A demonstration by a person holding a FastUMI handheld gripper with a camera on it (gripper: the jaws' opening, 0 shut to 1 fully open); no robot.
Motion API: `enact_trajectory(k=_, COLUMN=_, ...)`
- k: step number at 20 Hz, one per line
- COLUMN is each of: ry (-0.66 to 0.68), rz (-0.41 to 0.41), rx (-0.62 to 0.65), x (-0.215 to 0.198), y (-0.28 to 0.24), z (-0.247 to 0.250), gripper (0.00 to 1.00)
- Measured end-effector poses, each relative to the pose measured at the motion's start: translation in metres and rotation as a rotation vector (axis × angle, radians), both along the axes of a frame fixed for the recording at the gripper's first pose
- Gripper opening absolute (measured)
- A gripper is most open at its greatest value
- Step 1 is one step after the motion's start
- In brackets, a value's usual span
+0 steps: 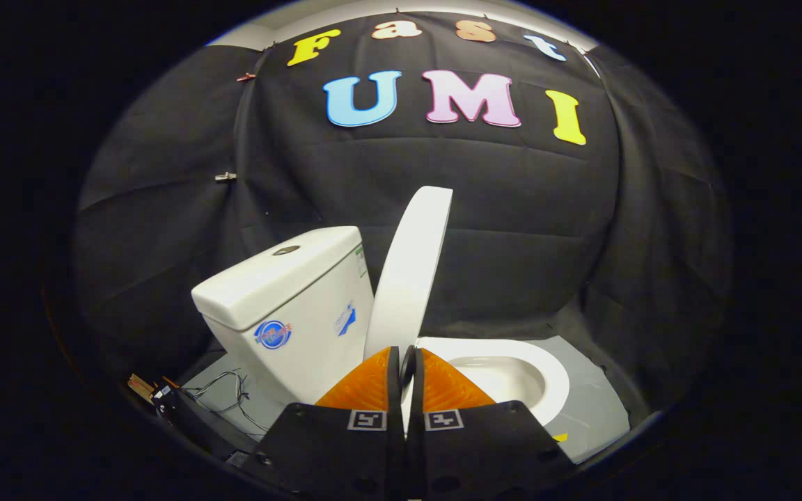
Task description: Open the toilet lid.
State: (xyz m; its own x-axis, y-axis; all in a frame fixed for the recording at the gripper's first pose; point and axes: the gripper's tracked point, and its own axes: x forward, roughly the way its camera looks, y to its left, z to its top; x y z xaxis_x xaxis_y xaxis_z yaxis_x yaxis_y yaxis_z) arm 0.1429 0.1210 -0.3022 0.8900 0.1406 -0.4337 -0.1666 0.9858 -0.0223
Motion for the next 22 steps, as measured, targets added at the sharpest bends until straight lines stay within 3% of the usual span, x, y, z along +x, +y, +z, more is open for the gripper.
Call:
enact_trajectory(k=12, ry=-0.008, rz=0.184, rx=-0.109, x=0.000, y=0.090, z=-0.003, gripper=0.05)
enact_trajectory(k=22, ry=-0.002, rz=0.200, rx=-0.117, x=0.002, y=0.106, z=-0.005, gripper=0.06)
